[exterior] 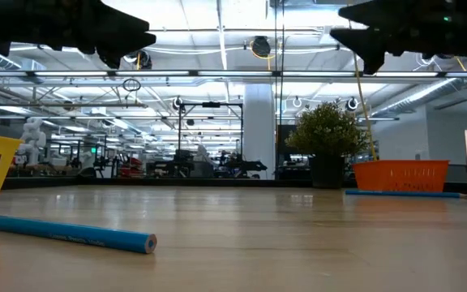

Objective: Sort pens & pencils
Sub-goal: Put the top right blue pencil into the orange bin

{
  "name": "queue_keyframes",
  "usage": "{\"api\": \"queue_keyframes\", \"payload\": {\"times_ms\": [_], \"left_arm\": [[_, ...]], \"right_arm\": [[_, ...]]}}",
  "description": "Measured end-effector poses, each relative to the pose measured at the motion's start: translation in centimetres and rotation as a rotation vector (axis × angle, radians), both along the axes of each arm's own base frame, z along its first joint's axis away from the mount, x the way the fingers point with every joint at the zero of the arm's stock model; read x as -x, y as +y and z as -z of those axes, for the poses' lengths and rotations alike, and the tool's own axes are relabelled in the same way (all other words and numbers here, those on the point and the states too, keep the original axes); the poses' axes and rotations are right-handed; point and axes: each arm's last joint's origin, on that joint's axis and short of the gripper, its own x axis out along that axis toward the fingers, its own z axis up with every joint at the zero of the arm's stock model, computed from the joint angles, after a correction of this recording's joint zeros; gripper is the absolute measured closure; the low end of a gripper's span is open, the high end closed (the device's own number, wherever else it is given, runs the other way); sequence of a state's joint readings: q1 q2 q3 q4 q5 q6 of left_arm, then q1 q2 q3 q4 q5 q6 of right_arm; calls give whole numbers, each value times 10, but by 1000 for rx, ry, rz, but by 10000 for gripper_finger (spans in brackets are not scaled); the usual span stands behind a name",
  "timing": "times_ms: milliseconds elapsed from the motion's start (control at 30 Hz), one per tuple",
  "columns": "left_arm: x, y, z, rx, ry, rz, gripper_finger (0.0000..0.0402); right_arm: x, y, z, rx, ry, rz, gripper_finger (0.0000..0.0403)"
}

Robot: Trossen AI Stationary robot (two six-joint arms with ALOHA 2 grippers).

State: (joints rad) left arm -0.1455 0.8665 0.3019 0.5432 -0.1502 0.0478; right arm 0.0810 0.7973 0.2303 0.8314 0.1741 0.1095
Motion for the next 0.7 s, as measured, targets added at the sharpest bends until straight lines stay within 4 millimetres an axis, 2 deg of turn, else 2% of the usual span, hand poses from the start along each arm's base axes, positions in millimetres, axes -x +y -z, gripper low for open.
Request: {"api": "queue_keyframes", "payload": {"times_ms": [167,300,400,533,700], "left_arm": [[0,0,1,25,5,1,227],[0,-1,1,98,11,5,227],[-7,-10,2,103,90,40,227],[-29,-33,-1,62,236,115,227],[-68,-72,-3,-21,463,244,227]], "right_arm": [[7,5,15,118,-96,-22,202],[8,5,13,111,-138,-20,202],[9,5,11,108,-152,-20,202],[9,5,12,107,-149,-20,202],[9,5,12,107,-146,-20,202]]}}
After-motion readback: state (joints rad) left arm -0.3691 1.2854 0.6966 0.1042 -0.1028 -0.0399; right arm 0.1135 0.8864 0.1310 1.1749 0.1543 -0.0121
